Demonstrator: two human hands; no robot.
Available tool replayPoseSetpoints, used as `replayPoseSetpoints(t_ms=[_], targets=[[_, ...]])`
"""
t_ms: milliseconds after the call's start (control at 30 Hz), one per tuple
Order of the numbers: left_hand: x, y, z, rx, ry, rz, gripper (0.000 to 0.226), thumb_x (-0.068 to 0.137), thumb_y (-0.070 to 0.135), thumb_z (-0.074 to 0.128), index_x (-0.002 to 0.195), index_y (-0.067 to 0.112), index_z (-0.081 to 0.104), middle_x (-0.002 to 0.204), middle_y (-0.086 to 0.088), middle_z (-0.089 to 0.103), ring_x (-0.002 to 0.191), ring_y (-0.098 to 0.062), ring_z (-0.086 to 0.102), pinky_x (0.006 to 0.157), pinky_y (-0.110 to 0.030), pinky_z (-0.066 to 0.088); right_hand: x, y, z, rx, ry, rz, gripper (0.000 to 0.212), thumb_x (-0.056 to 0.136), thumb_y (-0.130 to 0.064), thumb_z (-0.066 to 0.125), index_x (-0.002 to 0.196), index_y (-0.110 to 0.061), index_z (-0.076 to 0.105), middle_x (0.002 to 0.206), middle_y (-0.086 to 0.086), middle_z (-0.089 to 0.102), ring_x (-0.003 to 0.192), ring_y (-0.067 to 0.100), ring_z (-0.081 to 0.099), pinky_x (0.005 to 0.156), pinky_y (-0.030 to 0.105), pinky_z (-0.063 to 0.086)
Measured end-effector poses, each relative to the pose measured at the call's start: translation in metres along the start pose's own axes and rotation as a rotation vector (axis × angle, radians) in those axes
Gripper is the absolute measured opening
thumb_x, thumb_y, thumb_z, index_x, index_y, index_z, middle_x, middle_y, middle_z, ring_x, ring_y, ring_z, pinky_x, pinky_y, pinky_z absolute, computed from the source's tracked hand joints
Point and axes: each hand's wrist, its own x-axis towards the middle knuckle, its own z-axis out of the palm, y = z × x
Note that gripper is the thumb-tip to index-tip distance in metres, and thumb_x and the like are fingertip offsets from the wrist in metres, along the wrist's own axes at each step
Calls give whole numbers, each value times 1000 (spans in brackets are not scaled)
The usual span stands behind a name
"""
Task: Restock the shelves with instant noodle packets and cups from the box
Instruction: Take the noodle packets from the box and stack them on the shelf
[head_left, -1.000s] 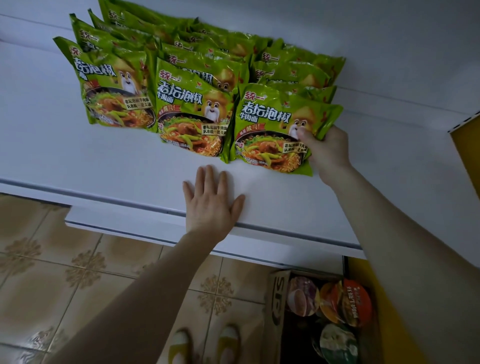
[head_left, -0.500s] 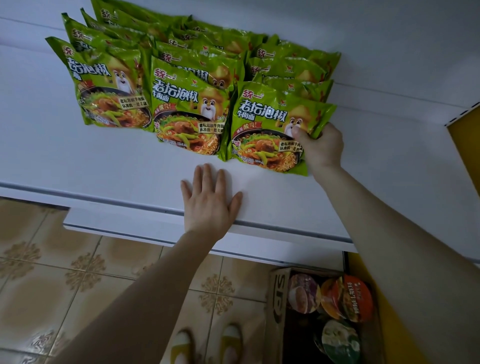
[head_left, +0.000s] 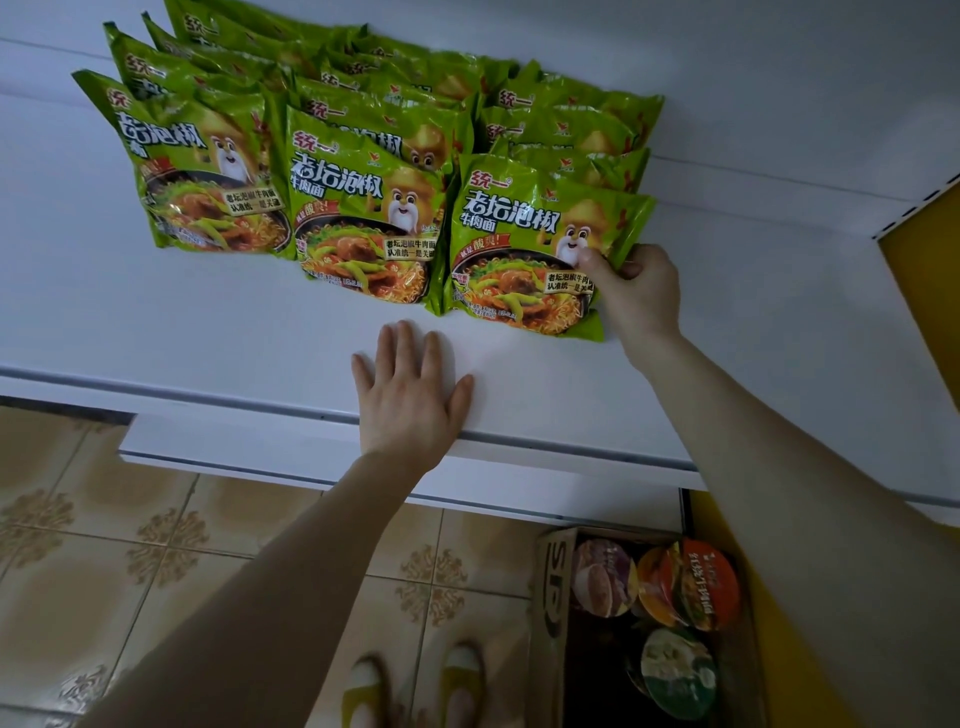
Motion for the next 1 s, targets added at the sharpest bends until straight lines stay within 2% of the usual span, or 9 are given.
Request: replayPoseSetpoints(t_ms=[67, 167, 267, 333, 433, 533, 767, 900, 1000], targets=[[0, 0, -1, -10, -7, 0, 64, 96, 52, 17, 146, 12, 21, 156, -15, 9, 144, -32, 1, 112, -53, 6, -6, 3, -6, -53, -1, -28, 25, 81, -37, 68, 80, -17, 54, 74, -7, 50, 69, 5, 48, 62, 20, 34], [-5, -1, -4, -42, 45, 66, 57, 97, 44, 24, 136, 5, 39, 149, -19, 28, 141, -36, 18, 110, -58, 12, -20, 7, -20, -174, 17, -73, 33, 87, -28, 61, 109, -3, 56, 101, 7, 57, 89, 15, 51, 71, 18, 33], [-23, 3, -4, -11, 258, 323, 46, 90, 33, 35, 107, 3, 64, 119, -18, 62, 116, -37, 55, 98, -61, 35, -39, 9, -32, -250, 33, -130, 24, 89, -16, 55, 107, -1, 59, 108, 15, 61, 98, 26, 57, 77, 24, 39], [-38, 10, -4, -52, 359, 519, 36, 87, 28, 42, 93, 7, 70, 100, -12, 70, 98, -32, 65, 91, -53, 45, -53, 10, -39, -279, 36, -148, 22, 90, -14, 54, 106, -1, 61, 107, 16, 63, 98, 28, 58, 82, 27, 42], [-60, 24, -3, -134, 381, 758, 26, 85, 23, 50, 83, 10, 72, 84, -5, 72, 82, -26, 67, 83, -41, 50, -77, 12, -54, -313, 34, -143, 23, 91, -15, 54, 108, -2, 61, 107, 15, 64, 98, 25, 60, 84, 26, 43], [-78, 40, 3, -167, 344, 906, 26, 87, 22, 50, 77, 10, 70, 72, -2, 68, 70, -23, 64, 76, -32, 50, -104, 21, -76, -335, 58, -117, 23, 92, -16, 52, 108, -1, 61, 105, 14, 65, 97, 24, 60, 86, 27, 44], [-114, 87, 24, -198, 222, 1135, 26, 84, 20, 49, 70, 10, 69, 61, -3, 64, 56, -22, 58, 59, -30, 48, -170, 73, -138, -390, 153, 86, 22, 92, -15, 53, 105, 1, 60, 103, 16, 65, 96, 27, 60, 75, 23, 39], [-137, 114, 44, -206, 95, 1240, 33, 87, 23, 45, 67, 9, 66, 60, -7, 62, 54, -25, 58, 56, -30, 51, -210, 114, -176, -449, 189, 253, 25, 94, -18, 50, 103, 3, 59, 101, 19, 64, 92, 32, 59, 72, 36, 43], [-152, 129, 66, -149, 7, 1302, 34, 89, 25, 41, 71, 6, 64, 59, -9, 61, 53, -28, 57, 53, -31, 49, -239, 149, -201, -491, 211, 371, 25, 94, -21, 50, 105, 1, 58, 102, 17, 64, 93, 31, 60, 72, 36, 45]])
